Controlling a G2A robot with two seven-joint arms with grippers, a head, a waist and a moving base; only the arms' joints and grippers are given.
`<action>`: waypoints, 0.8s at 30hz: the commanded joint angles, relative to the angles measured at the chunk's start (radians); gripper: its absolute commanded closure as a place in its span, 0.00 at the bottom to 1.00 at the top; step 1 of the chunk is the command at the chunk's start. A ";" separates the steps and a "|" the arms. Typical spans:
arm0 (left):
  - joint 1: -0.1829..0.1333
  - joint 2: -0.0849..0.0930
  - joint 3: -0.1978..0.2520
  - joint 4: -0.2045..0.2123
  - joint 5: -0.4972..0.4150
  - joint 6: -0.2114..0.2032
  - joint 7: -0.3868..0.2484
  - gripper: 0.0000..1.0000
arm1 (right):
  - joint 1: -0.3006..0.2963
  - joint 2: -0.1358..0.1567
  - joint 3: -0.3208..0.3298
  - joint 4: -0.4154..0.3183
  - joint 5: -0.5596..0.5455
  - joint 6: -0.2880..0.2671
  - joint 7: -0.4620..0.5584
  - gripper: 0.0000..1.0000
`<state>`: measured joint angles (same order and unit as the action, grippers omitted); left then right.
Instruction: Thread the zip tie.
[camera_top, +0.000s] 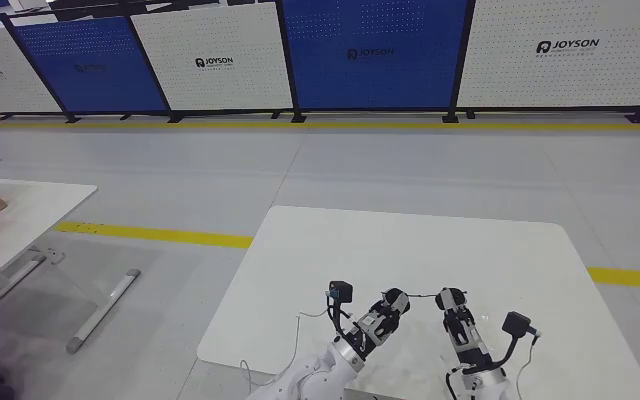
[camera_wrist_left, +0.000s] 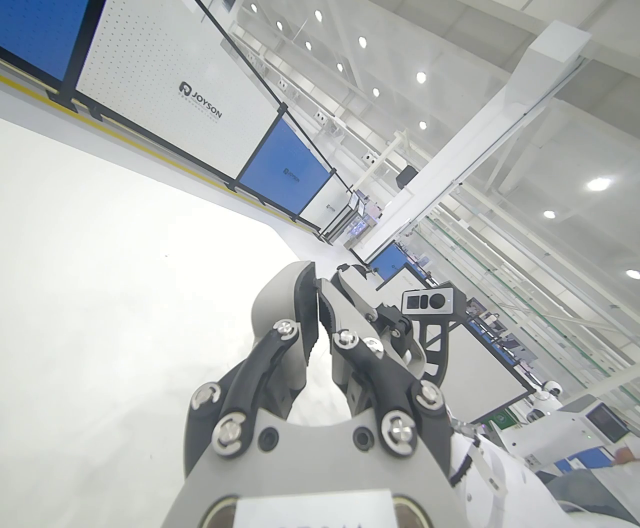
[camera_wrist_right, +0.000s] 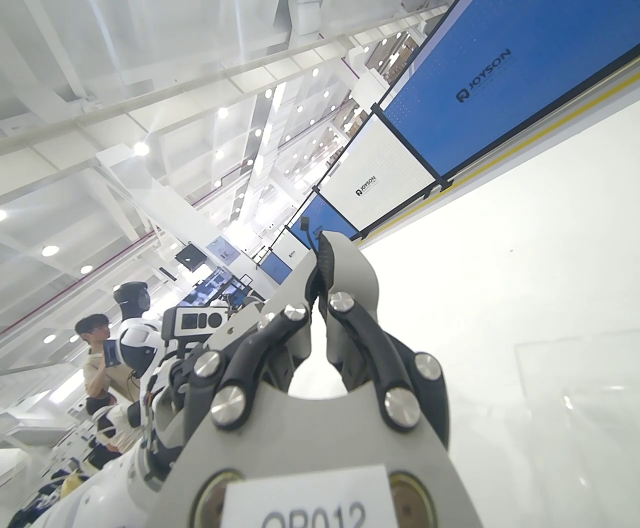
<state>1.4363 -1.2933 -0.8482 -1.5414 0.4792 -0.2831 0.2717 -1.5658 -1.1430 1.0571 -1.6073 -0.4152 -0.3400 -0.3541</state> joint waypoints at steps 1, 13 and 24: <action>0.000 0.000 0.000 0.000 0.000 0.000 0.000 1.00 | -0.004 0.000 0.003 -0.004 0.002 0.000 -0.006 1.00; 0.000 0.000 0.000 0.000 0.000 0.000 0.000 1.00 | -0.005 0.000 0.007 -0.008 -0.001 0.000 0.004 1.00; 0.000 0.000 0.000 0.000 0.000 0.000 0.000 1.00 | 0.003 -0.006 0.000 0.005 -0.011 0.000 0.015 1.00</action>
<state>1.4363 -1.2933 -0.8482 -1.5414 0.4792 -0.2831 0.2717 -1.5625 -1.1488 1.0570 -1.6017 -0.4271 -0.3400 -0.3396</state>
